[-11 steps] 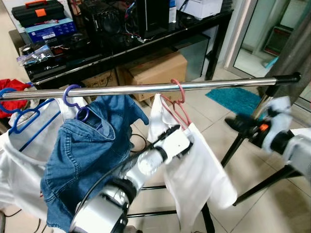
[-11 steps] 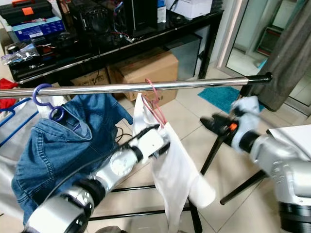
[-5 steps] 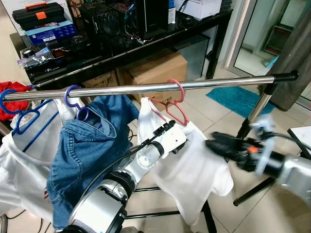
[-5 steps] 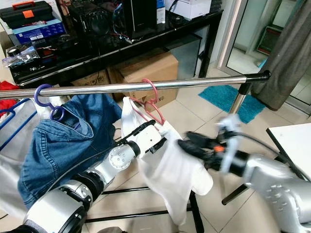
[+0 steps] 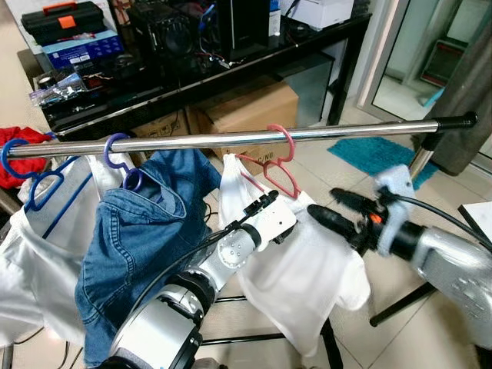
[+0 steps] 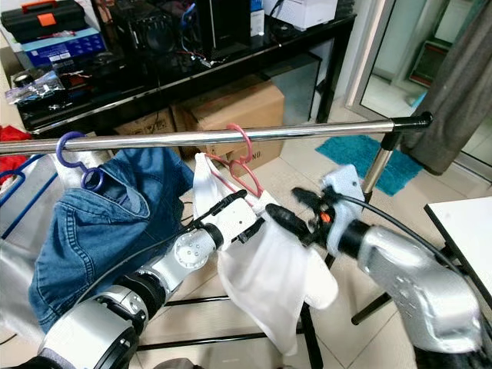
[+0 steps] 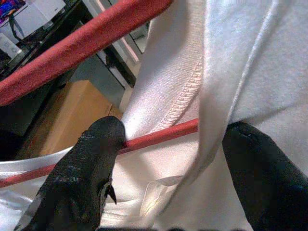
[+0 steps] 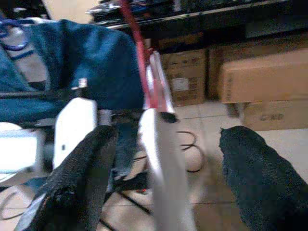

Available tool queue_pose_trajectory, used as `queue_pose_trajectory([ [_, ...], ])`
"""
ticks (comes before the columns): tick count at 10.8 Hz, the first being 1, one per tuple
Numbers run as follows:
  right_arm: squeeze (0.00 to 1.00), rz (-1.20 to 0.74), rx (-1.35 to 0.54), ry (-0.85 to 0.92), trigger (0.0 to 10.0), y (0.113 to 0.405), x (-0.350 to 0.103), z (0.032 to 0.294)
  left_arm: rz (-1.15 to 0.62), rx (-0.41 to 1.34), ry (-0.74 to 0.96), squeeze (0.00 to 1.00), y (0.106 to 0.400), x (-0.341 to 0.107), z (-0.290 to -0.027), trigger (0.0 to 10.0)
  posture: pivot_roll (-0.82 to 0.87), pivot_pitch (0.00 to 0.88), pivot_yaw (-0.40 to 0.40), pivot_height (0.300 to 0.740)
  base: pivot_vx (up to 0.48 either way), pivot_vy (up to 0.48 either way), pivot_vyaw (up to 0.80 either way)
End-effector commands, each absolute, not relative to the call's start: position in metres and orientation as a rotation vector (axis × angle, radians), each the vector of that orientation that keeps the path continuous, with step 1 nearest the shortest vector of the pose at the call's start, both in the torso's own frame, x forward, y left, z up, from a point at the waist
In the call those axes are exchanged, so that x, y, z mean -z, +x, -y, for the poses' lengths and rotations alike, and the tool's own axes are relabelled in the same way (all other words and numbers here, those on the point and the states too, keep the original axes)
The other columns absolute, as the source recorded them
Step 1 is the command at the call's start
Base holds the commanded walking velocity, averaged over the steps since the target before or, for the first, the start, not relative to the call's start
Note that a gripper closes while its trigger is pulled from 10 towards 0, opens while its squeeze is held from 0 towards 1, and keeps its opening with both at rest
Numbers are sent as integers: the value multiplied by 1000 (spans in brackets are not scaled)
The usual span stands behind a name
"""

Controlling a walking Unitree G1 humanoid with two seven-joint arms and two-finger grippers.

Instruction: Hang hanger

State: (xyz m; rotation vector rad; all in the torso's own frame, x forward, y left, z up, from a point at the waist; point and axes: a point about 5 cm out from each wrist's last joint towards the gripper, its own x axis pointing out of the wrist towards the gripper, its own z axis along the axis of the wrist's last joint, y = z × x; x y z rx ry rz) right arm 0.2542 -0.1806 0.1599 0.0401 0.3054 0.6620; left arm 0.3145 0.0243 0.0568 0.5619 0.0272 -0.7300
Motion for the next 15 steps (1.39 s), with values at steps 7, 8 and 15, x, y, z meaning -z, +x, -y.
queue_pose_trajectory([
  [7,0,-421,-598,33,10000,268,-126,150,-53,722,571,0,308,-45,-35,10000,-29,0,47,740,0,0,0],
  [8,0,-419,-548,32,10000,273,-125,156,-73,701,555,0,303,-38,-43,10000,-23,0,45,740,0,0,0],
  [15,0,-437,-545,-28,0,276,-111,155,-49,588,449,0,271,-14,-85,10000,8,0,31,740,0,0,0],
])
